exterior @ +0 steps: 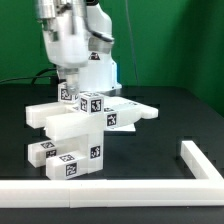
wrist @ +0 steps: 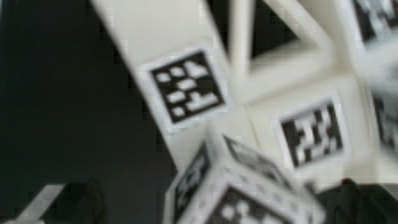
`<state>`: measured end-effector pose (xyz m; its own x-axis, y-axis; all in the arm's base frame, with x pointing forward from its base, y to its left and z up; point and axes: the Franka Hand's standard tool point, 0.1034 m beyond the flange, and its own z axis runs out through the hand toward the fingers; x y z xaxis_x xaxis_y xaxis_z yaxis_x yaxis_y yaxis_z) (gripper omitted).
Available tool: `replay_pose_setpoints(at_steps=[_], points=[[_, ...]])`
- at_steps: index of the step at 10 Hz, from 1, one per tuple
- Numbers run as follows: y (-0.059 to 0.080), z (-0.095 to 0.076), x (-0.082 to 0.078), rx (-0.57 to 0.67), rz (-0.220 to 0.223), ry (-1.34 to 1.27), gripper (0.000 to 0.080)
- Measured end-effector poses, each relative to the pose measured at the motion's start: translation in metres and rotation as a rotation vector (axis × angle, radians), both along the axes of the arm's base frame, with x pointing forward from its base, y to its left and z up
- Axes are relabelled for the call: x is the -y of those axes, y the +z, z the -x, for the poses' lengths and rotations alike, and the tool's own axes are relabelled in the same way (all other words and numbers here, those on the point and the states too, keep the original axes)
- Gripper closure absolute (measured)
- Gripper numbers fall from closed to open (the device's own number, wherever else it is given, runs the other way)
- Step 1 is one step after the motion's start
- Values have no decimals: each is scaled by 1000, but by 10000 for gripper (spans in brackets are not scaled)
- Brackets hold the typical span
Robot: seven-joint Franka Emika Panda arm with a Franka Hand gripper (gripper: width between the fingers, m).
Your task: Assemble chair
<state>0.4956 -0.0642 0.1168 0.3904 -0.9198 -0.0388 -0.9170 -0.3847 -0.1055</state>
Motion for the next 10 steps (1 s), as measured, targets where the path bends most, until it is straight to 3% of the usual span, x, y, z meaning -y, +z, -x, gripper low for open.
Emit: replay_pose_setpoints(at_steps=[4, 6, 7, 9, 10], points=[[-2, 2, -2, 8, 27, 299, 151], [-1, -4, 4, 20, 107, 699, 151], [-3, -5, 7, 25, 126, 828, 151], [-5, -4, 8, 19, 126, 790, 151], [-5, -4, 8, 19, 126, 789, 261]])
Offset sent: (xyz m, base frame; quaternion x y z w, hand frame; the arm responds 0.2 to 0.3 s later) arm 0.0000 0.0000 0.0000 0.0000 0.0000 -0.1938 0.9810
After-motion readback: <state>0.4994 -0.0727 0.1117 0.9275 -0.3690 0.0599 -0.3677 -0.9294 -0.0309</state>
